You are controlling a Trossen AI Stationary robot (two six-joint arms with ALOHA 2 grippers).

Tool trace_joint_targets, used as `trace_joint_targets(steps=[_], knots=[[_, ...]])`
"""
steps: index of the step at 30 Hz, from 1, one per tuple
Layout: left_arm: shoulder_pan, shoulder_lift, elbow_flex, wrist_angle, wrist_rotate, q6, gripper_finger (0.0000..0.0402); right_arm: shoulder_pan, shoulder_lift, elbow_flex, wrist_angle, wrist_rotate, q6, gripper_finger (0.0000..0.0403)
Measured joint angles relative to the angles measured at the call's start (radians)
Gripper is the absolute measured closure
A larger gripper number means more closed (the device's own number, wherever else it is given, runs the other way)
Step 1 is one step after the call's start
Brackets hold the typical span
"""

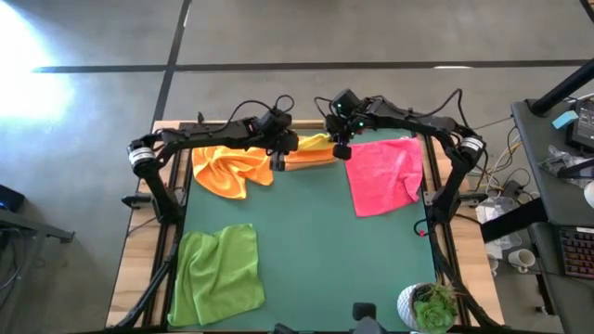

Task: Fold microfiber towels
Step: Stack the yellow microfiber towel on top of the orange microfiber towel

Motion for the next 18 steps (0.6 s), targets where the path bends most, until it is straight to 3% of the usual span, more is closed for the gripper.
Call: trace_joint_targets(steps=[13,18], knots=[[-0.003,0.004,-0.004,-0.035,0.058,-0.003,0.0401,0.001,0.011,0.0,-0.066,-0.054,0.001,0.0391],[-0.003,0.004,-0.005,-0.04,0.058,0.0,0.0391,0.012,0.009,0.0,-0.07,-0.047,0.0,0.0363]])
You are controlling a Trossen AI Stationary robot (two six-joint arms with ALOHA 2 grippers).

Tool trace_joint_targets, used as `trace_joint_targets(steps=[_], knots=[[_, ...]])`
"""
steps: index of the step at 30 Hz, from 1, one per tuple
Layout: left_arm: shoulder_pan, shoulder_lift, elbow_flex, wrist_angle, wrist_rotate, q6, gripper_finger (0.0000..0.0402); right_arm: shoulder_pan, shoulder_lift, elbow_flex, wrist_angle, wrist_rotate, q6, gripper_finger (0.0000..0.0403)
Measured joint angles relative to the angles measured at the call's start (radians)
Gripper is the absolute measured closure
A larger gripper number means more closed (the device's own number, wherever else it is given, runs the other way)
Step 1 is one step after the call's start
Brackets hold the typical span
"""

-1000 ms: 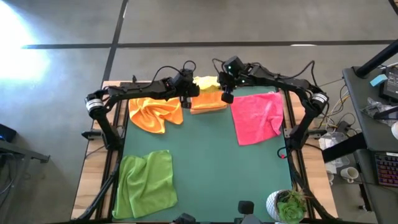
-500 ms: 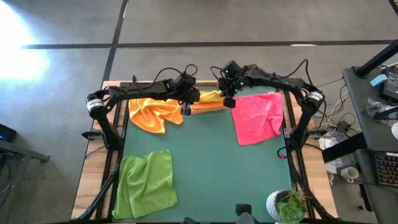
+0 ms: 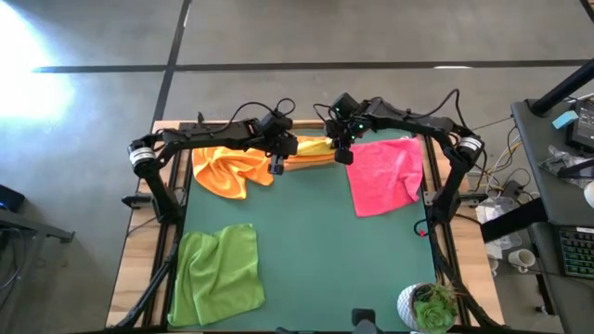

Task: Fold microfiber towels
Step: Stack the yellow microfiber towel on top of the orange microfiber towel

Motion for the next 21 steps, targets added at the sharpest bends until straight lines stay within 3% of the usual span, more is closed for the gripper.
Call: trace_joint_targets(steps=[10,16,21], knots=[[-0.005,0.0,-0.001,-0.003,-0.002,0.0,0.03,0.021,-0.009,0.014,-0.082,0.004,0.017,0.0261],[-0.014,0.0,0.009,-0.021,-0.035,-0.006,0.0238,0.021,-0.009,0.101,-0.229,0.004,0.025,0.0236],[-0.017,-0.009,0.066,-0.066,-0.108,-0.052,0.0214,0.021,-0.01,0.18,-0.282,0.0,0.028,0.023]])
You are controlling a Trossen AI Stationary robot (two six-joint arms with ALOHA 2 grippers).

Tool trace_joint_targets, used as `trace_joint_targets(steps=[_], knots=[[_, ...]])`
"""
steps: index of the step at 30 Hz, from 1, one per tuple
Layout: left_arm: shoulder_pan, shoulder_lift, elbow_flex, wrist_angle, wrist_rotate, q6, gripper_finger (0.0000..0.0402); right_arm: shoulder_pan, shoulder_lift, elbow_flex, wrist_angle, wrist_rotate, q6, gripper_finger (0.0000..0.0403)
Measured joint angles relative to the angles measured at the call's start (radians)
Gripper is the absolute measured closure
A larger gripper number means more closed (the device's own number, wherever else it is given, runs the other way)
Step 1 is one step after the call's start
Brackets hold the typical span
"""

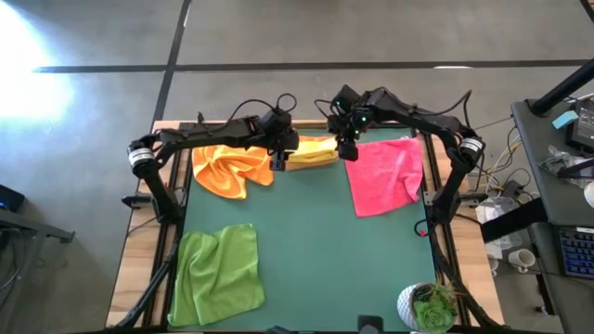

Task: Fold microfiber towels
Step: Stack the yellow microfiber towel on top of the orange microfiber towel

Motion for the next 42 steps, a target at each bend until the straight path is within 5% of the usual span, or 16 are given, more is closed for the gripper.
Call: trace_joint_targets(steps=[11,26,42], knots=[[0.02,-0.082,0.055,-0.095,-0.056,-0.222,0.0212,0.0,0.051,0.017,0.179,-0.062,0.122,0.0261],[0.019,-0.133,-0.008,-0.164,-0.061,-0.292,0.0212,0.012,0.193,0.018,0.159,-0.23,0.145,0.0385],[0.017,-0.172,-0.008,-0.458,-0.079,-0.437,0.0212,0.009,0.017,0.066,0.098,-0.174,0.128,0.0394]])
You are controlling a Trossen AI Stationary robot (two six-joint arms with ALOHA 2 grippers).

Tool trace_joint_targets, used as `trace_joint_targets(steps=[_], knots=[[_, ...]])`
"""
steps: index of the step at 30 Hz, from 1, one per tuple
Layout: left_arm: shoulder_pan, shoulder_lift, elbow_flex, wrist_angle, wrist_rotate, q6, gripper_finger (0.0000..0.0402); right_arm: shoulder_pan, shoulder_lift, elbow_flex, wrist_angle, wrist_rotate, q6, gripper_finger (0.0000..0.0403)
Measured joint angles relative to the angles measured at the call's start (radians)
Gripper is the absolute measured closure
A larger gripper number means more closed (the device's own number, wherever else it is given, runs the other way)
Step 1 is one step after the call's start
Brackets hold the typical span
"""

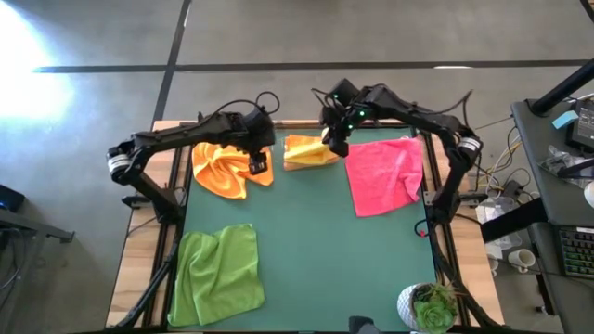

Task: Fold microfiber towels
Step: Stack the yellow microfiber towel on top of the orange microfiber towel

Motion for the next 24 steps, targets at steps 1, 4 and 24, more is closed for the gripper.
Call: trace_joint_targets(steps=[1,4,24], knots=[[0.0,-0.004,-0.001,-0.016,0.0,-0.014,0.0212,0.0,-0.014,-0.003,-0.003,0.003,0.001,0.0394],[-0.004,-0.028,-0.025,-0.026,0.0,-0.046,0.0212,0.0,-0.041,-0.008,-0.001,0.006,0.001,0.0394],[-0.006,-0.085,-0.208,0.125,0.001,-0.068,0.0212,0.037,0.09,-0.011,-0.095,0.051,0.019,0.0394]])
